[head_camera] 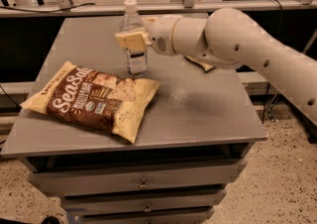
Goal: Move blue plastic bottle near brown chip bag
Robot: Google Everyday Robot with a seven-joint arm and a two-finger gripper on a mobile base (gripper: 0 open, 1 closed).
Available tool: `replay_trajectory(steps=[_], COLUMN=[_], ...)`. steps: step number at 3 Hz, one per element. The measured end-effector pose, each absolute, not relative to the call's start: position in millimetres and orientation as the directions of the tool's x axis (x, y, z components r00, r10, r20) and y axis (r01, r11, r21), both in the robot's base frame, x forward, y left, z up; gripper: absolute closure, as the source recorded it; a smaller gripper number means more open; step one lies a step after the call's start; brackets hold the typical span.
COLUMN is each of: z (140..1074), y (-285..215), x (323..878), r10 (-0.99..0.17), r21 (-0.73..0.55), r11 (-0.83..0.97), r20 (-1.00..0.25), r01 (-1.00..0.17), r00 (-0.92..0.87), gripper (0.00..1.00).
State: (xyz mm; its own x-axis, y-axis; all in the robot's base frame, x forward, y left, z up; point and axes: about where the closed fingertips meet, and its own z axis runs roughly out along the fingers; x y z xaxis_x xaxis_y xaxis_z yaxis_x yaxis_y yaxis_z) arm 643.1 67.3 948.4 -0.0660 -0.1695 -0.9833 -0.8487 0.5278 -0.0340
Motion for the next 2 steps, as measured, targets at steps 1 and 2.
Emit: replay_trajectory(steps=[1, 2], z=[942.5, 938.3], y=[79.6, 91.3], x=[621.9, 604.2], r10=[-0.167, -0.181], r21=[-0.015, -0.022], r11=[0.493, 0.44], r20=[-0.983, -0.981], r01=[-0.87, -0.898], r00=[-0.077, -0.065], gripper=[1.0, 0.82])
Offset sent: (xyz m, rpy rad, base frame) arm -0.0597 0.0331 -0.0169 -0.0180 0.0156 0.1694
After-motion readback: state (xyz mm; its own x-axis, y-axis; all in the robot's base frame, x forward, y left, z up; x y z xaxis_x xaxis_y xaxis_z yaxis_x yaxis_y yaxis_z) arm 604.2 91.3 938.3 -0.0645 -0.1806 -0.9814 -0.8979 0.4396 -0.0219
